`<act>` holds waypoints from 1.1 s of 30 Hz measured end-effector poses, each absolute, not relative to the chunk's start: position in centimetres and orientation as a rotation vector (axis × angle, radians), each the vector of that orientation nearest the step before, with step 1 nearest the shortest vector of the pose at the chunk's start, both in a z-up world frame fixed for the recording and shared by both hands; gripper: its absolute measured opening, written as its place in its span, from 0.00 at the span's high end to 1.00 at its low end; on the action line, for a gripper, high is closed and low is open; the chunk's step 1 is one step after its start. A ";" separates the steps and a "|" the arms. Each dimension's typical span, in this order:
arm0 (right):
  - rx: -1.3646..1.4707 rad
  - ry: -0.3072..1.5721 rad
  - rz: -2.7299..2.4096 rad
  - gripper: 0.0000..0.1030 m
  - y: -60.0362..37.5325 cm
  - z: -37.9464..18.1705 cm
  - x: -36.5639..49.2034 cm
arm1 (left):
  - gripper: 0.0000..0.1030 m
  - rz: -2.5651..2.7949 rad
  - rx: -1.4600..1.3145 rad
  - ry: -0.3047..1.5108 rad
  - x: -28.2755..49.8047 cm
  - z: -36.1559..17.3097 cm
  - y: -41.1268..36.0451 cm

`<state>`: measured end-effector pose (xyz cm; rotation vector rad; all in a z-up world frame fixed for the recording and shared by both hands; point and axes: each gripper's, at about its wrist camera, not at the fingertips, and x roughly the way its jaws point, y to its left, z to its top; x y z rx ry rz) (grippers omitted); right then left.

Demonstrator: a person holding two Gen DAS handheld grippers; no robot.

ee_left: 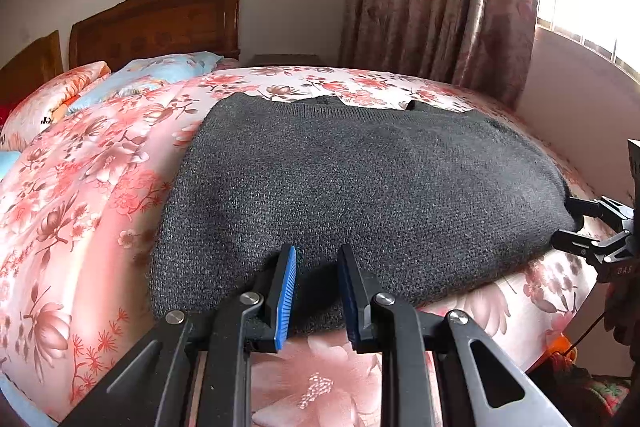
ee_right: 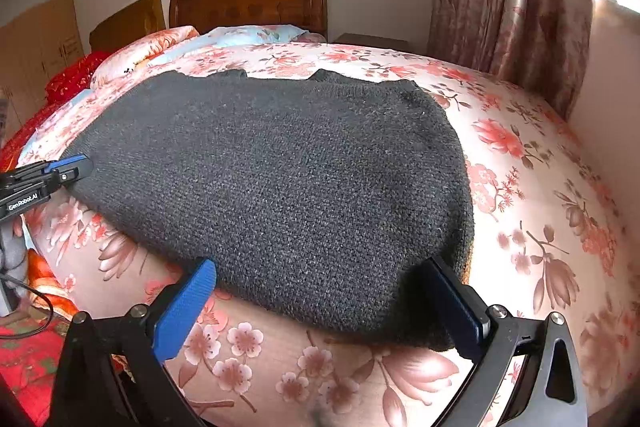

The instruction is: Fold small clothes

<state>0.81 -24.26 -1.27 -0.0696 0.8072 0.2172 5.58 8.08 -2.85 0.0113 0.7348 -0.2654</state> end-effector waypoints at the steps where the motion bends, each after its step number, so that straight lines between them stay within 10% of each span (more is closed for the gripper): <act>1: -0.067 0.807 0.218 0.00 -24.3 -1.3 0.8 | 0.78 -0.268 0.007 0.736 5.7 -2.9 8.2; 33: -0.158 0.864 0.143 0.00 -22.4 0.8 8.8 | 0.70 -0.173 -0.033 0.769 15.9 -0.4 8.5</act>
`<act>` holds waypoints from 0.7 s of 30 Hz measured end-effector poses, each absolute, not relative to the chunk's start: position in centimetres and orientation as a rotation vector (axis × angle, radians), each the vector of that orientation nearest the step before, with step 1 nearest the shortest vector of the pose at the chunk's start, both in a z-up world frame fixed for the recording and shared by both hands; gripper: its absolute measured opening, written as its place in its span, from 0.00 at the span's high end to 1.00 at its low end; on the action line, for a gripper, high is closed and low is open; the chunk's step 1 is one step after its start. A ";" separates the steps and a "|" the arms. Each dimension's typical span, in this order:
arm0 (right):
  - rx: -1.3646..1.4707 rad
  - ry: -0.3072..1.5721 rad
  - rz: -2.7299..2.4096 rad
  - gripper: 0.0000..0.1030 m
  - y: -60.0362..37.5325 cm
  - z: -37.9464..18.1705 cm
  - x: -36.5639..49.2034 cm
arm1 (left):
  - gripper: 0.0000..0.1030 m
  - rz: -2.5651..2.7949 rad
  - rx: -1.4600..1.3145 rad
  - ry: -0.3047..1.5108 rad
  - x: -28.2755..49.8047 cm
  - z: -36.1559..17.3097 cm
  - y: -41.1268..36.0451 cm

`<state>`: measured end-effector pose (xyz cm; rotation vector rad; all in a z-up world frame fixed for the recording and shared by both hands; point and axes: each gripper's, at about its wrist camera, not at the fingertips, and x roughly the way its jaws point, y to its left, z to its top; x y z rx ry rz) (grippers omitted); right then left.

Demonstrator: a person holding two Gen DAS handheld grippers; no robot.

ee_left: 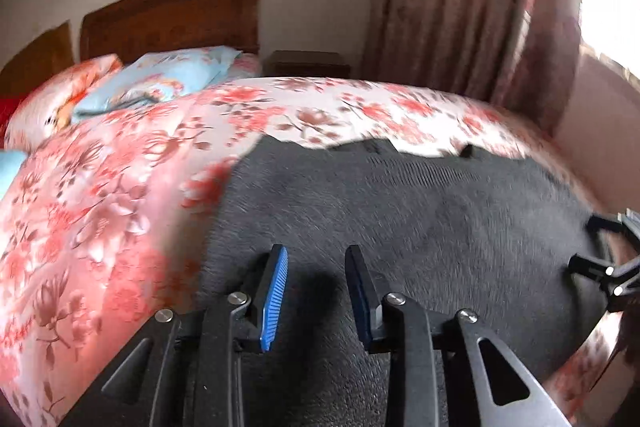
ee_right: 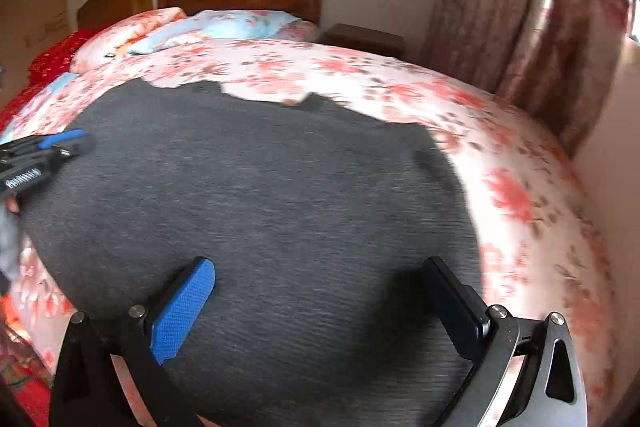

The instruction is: Fold small clothes

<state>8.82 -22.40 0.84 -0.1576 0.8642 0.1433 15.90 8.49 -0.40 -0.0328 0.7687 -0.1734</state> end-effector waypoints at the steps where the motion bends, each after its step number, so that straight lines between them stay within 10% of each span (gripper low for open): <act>1: -0.150 0.863 0.132 0.00 -22.5 1.1 9.1 | 0.70 -0.158 -0.034 0.763 16.4 0.4 8.0; 11: -0.189 0.954 0.205 0.00 -16.2 0.2 19.4 | 0.70 -0.268 0.029 0.885 25.2 -1.0 0.1; 21: -0.046 0.945 0.052 0.00 -23.3 0.2 18.6 | 0.73 -0.292 -0.223 0.854 23.5 -1.3 8.7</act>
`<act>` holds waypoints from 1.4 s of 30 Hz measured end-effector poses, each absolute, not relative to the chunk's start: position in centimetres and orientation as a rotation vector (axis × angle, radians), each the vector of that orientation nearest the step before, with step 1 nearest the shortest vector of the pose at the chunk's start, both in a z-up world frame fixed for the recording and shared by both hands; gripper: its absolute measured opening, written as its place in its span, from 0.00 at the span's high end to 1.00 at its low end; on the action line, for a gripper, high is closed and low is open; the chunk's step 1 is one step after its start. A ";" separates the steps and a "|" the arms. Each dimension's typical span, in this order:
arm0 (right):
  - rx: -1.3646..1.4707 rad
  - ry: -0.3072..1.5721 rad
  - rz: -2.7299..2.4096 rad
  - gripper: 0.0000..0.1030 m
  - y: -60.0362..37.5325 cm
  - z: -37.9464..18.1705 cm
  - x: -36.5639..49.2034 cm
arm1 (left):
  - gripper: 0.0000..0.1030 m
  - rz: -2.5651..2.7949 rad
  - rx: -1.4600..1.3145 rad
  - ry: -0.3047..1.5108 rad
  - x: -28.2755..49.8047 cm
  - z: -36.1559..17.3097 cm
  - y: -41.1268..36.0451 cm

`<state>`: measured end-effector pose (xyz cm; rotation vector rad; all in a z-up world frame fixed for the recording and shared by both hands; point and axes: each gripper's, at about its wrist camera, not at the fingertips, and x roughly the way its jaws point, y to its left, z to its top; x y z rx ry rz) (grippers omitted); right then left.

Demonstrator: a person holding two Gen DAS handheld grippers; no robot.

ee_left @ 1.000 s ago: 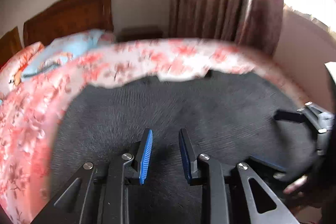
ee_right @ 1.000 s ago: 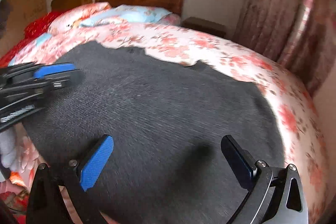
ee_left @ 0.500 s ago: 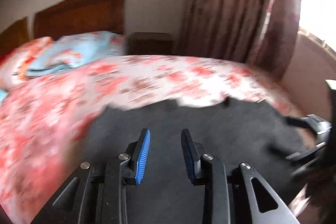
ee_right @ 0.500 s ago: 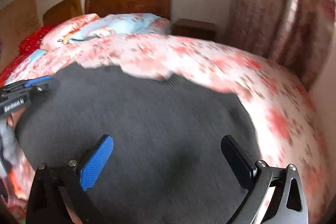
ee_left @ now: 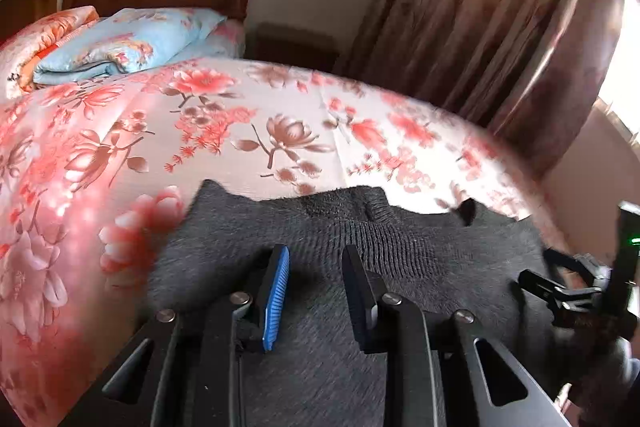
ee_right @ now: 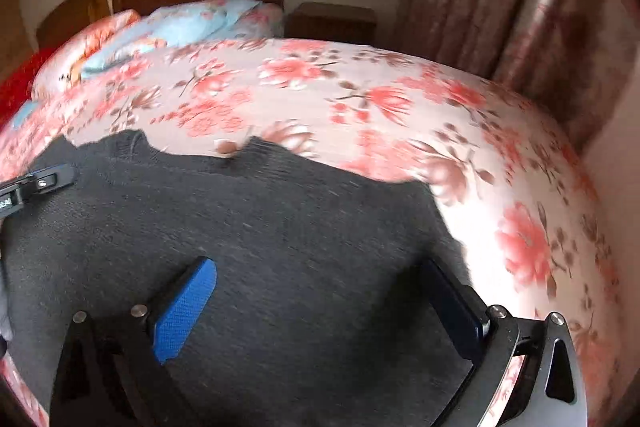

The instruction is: Fold small clothes

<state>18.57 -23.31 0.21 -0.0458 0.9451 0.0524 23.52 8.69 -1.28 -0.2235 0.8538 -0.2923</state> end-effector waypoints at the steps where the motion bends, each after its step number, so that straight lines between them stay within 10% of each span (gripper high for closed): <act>1: -0.018 0.933 0.044 0.00 -24.2 0.1 18.0 | 0.73 -0.298 -0.238 0.841 23.2 -1.3 9.1; 22: -0.133 0.827 0.119 0.00 -23.1 0.1 8.9 | 0.71 -0.103 0.082 0.765 17.1 -2.2 6.7; 32: 0.404 0.872 0.129 0.00 -33.6 -1.8 -1.8 | 0.70 -0.101 0.078 0.768 17.2 -2.0 6.6; 42: 0.338 0.856 0.126 0.00 -28.3 -2.0 0.5 | 0.70 -0.097 0.078 0.770 17.3 -2.1 6.5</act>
